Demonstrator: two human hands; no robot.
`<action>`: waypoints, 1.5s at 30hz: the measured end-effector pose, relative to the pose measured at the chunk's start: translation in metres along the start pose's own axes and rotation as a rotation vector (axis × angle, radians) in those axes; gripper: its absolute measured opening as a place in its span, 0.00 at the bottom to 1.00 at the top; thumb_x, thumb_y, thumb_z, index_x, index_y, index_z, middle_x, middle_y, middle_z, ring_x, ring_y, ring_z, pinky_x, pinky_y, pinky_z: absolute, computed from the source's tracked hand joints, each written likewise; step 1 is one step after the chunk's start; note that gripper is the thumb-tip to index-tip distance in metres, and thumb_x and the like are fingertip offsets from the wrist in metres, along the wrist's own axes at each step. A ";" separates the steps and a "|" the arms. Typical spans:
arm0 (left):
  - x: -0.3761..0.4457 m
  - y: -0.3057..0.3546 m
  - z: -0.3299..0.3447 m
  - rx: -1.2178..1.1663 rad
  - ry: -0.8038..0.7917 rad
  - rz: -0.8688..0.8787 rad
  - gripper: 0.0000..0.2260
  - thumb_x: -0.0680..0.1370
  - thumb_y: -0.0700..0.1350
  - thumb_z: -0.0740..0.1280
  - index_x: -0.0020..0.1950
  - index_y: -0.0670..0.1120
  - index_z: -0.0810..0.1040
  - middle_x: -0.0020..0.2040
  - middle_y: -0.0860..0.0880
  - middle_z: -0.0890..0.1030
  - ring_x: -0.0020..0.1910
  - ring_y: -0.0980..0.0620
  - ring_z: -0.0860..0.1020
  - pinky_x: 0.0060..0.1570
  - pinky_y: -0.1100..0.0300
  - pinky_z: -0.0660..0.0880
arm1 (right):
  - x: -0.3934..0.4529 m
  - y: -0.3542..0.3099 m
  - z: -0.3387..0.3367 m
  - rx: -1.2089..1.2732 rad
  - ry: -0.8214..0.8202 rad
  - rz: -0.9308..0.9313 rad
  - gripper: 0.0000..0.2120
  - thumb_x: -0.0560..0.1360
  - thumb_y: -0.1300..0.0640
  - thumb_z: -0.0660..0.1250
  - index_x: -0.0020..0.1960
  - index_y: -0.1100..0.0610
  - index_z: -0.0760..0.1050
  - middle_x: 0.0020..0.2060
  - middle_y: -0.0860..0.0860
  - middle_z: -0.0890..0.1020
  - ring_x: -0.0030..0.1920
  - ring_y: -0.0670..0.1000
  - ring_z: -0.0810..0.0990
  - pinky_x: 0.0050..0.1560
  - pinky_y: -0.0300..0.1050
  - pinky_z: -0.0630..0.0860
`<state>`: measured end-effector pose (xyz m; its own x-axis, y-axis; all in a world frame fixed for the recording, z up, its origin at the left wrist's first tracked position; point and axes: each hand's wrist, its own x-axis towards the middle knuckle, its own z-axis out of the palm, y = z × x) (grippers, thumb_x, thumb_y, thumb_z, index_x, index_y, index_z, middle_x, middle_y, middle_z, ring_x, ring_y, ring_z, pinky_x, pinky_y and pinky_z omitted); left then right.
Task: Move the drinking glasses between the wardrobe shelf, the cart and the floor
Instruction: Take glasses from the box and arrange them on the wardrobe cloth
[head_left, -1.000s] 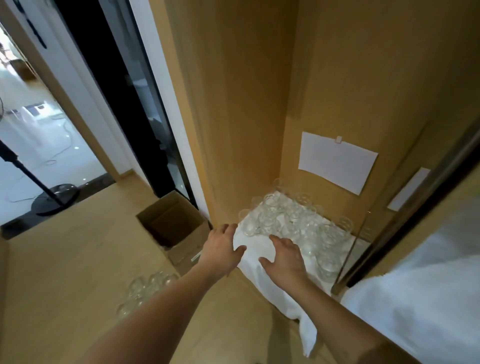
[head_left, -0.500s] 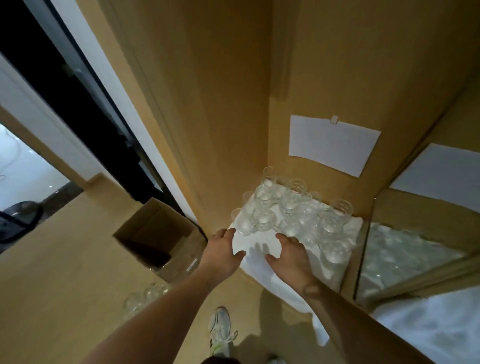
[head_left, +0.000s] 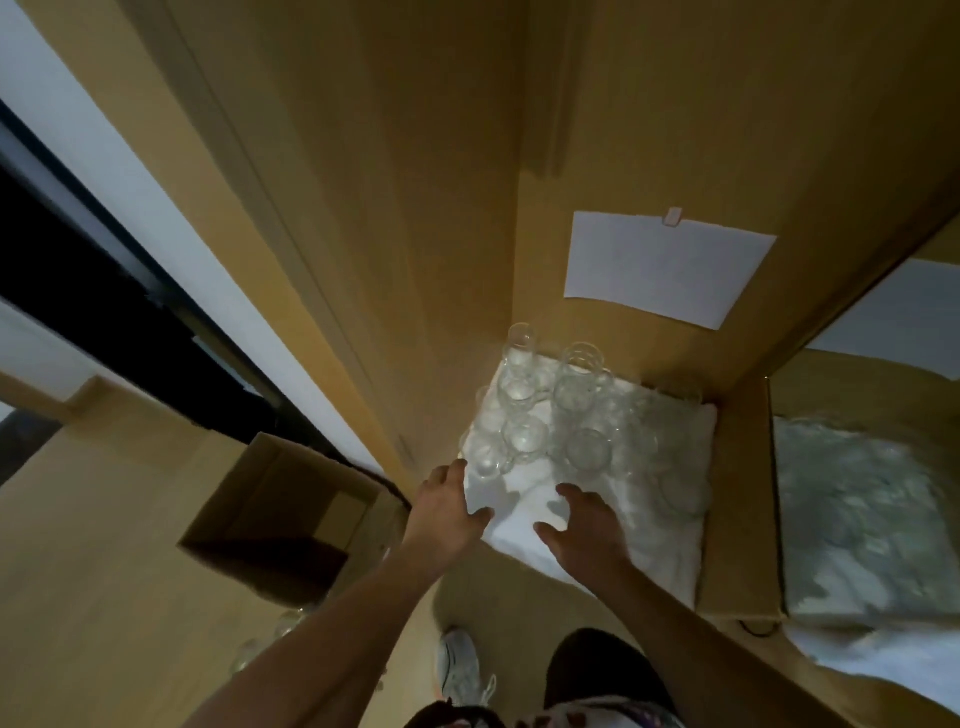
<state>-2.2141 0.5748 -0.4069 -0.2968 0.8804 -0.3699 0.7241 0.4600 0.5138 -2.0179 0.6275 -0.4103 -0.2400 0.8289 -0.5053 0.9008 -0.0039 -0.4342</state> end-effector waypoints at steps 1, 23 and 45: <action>0.005 -0.004 0.000 -0.002 -0.012 -0.005 0.30 0.75 0.52 0.73 0.74 0.44 0.68 0.68 0.44 0.74 0.63 0.44 0.74 0.55 0.59 0.68 | 0.002 -0.001 0.004 0.029 -0.011 0.021 0.32 0.78 0.43 0.69 0.77 0.51 0.63 0.67 0.55 0.74 0.67 0.54 0.73 0.67 0.45 0.70; 0.134 -0.033 0.102 -0.230 -0.040 -0.500 0.45 0.72 0.56 0.78 0.81 0.44 0.59 0.77 0.43 0.69 0.74 0.44 0.70 0.71 0.48 0.69 | 0.160 0.029 0.073 0.457 -0.340 0.313 0.30 0.75 0.44 0.72 0.74 0.50 0.70 0.66 0.54 0.78 0.67 0.53 0.76 0.67 0.45 0.71; 0.198 -0.044 0.154 -0.509 0.264 -0.666 0.37 0.67 0.53 0.82 0.72 0.48 0.70 0.67 0.52 0.78 0.57 0.55 0.80 0.43 0.78 0.70 | 0.245 0.047 0.130 1.178 -0.411 0.637 0.08 0.77 0.52 0.72 0.56 0.51 0.79 0.55 0.51 0.83 0.59 0.55 0.80 0.61 0.53 0.78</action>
<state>-2.2090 0.7106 -0.6220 -0.7387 0.3793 -0.5572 0.0024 0.8281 0.5605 -2.0818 0.7579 -0.6517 -0.1822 0.2868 -0.9405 0.1141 -0.9439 -0.3099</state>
